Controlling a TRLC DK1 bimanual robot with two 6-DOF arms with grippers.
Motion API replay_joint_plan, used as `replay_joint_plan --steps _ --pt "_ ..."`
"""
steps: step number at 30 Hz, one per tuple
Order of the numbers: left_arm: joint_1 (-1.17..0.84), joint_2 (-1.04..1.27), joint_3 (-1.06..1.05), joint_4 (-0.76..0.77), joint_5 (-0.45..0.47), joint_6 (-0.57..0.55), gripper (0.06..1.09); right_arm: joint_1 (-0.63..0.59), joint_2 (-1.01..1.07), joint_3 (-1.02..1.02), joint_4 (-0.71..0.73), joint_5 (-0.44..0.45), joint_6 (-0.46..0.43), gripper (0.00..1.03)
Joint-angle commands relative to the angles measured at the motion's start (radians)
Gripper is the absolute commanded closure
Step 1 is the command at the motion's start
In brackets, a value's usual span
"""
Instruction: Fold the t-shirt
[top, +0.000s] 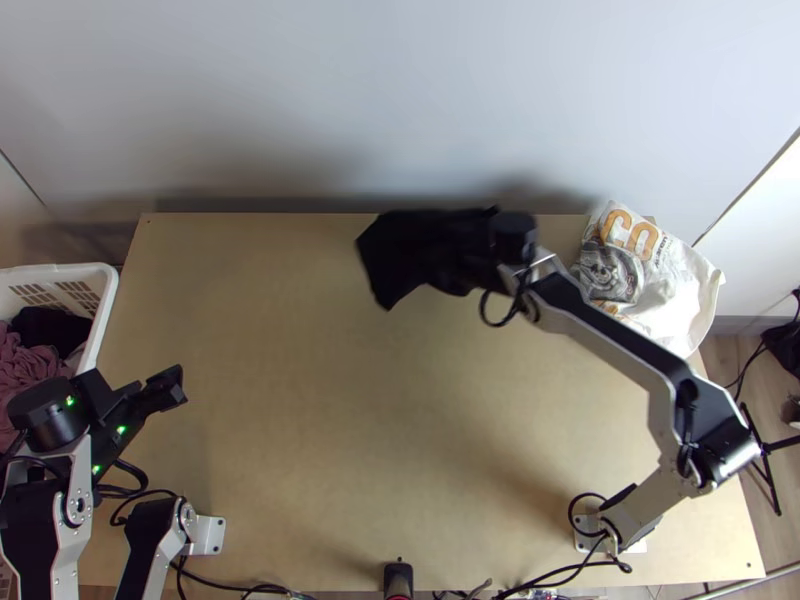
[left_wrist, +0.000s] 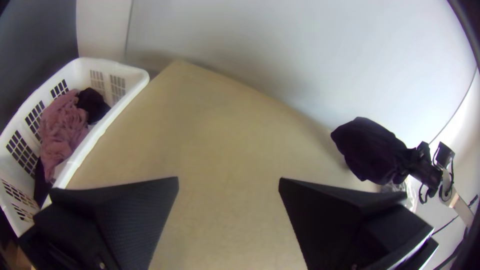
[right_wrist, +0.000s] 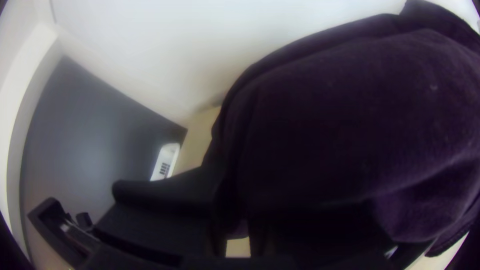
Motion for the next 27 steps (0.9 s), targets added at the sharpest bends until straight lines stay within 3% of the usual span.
replay_joint_plan --steps 1,27 --pt "-0.028 0.027 -0.001 0.035 0.001 0.001 0.11 -0.135 -0.087 0.045 -0.089 -0.001 -0.082 1.0" --pt "-0.092 0.058 -0.041 0.111 0.017 -0.001 0.11 -0.709 -0.119 0.372 -0.326 -0.037 -0.272 1.0"
